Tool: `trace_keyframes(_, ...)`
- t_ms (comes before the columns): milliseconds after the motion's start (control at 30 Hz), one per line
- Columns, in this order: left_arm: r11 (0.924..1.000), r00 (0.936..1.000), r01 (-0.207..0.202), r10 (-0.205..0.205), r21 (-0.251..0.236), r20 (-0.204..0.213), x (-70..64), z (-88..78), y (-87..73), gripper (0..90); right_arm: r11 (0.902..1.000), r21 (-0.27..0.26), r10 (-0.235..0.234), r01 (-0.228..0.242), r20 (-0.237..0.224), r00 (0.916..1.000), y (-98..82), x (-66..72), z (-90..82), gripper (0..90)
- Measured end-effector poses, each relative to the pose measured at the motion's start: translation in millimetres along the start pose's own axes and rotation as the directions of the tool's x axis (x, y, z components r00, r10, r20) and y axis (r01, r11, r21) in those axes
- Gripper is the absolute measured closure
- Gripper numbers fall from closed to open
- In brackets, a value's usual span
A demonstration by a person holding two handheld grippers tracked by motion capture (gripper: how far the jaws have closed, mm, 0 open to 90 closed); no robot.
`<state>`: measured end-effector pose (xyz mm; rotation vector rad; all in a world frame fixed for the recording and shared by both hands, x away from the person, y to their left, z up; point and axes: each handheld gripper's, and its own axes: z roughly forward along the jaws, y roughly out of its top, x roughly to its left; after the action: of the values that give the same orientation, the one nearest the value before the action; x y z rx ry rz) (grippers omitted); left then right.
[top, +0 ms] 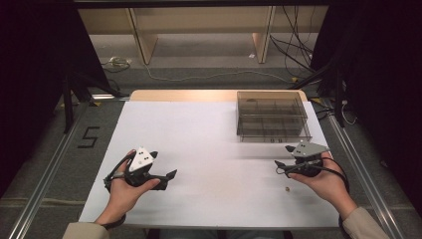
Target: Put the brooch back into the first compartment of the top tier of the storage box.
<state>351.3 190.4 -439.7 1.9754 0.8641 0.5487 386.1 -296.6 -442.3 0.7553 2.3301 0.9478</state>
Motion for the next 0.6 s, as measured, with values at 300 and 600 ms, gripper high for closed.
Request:
trace_keyframes(300,1.0000,1.0000,-0.003,0.003,0.002,-0.008,-2.4,-0.7,1.4,9.6,0.9992,0.018,0.038,-0.037,-0.077,0.9963,-13.7,9.1,-0.5,39.2)
trace_keyframes(600,1.0000,1.0000,-0.003,0.003,0.004,-0.009,-1.5,-2.0,0.8,9.6,0.9958,0.083,0.053,-0.039,-0.161,0.9855,-23.5,20.7,-2.1,47.8)
